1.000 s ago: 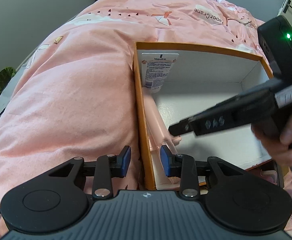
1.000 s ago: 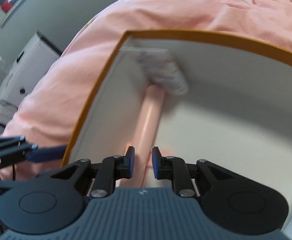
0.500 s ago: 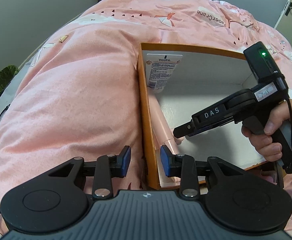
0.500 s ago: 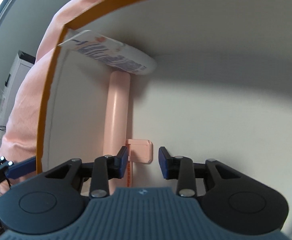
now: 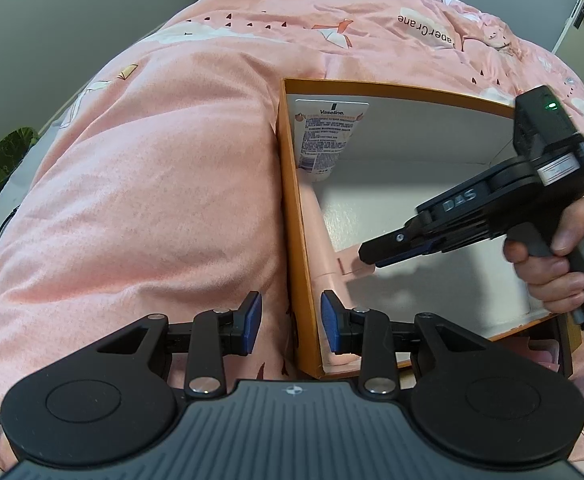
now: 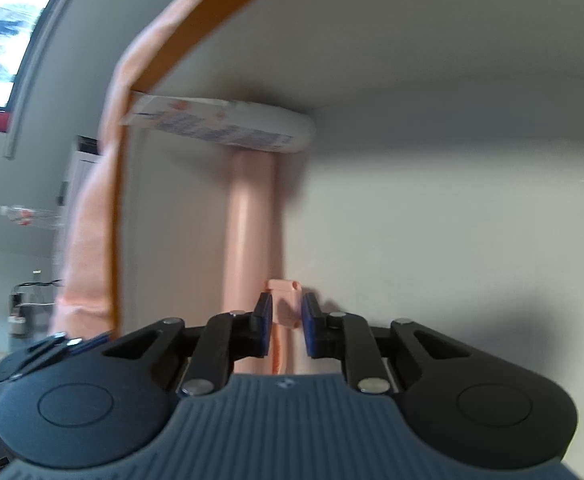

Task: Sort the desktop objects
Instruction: 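Stand the lotion tube against the box wall and open the right gripper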

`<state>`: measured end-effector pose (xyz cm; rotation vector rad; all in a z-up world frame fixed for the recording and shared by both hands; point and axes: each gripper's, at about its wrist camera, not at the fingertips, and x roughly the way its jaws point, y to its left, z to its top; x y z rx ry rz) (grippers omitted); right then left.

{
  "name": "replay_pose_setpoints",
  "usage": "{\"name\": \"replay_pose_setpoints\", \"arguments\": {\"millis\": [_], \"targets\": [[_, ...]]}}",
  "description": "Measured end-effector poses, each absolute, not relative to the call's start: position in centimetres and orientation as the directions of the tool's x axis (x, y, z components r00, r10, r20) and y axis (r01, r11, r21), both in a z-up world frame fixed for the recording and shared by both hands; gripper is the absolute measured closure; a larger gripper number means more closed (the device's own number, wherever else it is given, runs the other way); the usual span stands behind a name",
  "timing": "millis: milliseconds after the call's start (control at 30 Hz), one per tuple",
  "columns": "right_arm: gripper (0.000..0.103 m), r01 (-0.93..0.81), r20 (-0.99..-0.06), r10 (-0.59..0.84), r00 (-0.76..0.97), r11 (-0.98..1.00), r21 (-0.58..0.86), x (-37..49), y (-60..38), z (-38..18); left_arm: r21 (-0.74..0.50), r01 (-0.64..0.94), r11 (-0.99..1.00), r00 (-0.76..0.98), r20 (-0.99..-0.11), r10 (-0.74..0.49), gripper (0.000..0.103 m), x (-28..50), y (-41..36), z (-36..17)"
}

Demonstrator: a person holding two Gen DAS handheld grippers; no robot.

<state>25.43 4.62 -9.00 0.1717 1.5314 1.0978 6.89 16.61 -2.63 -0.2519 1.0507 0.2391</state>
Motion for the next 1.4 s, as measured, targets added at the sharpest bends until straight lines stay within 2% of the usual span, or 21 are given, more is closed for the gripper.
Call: {"name": "replay_pose_setpoints", "arguments": {"millis": [233,333,433,600,833,933,1100,1267,1400], "targets": [[0.085,-0.448,-0.658,0.679,-0.326,0.502,0.74,24.6,5.6,-8.4,-0.09,-0.311,0.946,0.479,-0.875,0.075,0.066,6.9,16.6,-2.6],[0.086,-0.454,-0.68,0.661,-0.317,0.524,0.721,24.7,4.6,-8.9,-0.089,-0.316,0.945,0.482,-0.873,0.079,0.066,6.9,16.6,-2.4],[0.095,-0.462,-0.7,0.645,-0.305,0.543,0.702,24.3,5.2,-9.2,-0.09,-0.32,0.943,0.483,-0.872,0.081,0.066,6.8,16.7,-2.3],[0.094,-0.513,-0.735,0.611,-0.293,0.548,0.66,24.1,5.5,-7.9,-0.093,-0.323,0.942,0.481,-0.873,0.079,0.066,6.8,16.8,-2.5],[0.094,-0.646,-0.849,0.5,-0.169,0.595,0.478,22.9,6.9,-5.0,-0.094,-0.316,0.944,0.48,-0.874,0.074,0.066,6.8,16.6,-2.7],[0.09,-0.682,-0.871,0.476,-0.124,0.597,0.423,21.8,7.8,-4.3,-0.095,-0.314,0.945,0.481,-0.874,0.072,0.066,6.7,16.5,-2.7],[0.084,-0.619,-0.827,0.519,-0.216,0.582,0.527,21.8,8.6,-4.3,-0.097,-0.319,0.943,0.485,-0.871,0.074,0.066,6.6,16.7,-2.5],[0.084,-0.617,-0.816,0.542,-0.202,0.577,0.536,22.1,6.8,-4.1,-0.099,-0.316,0.944,0.486,-0.871,0.071,0.066,6.5,16.8,-2.4],[0.084,-0.676,-0.865,0.476,-0.158,0.586,0.446,21.7,5.3,-3.5,-0.098,-0.314,0.944,0.48,-0.875,0.069,0.066,6.7,16.7,-2.7]]}}
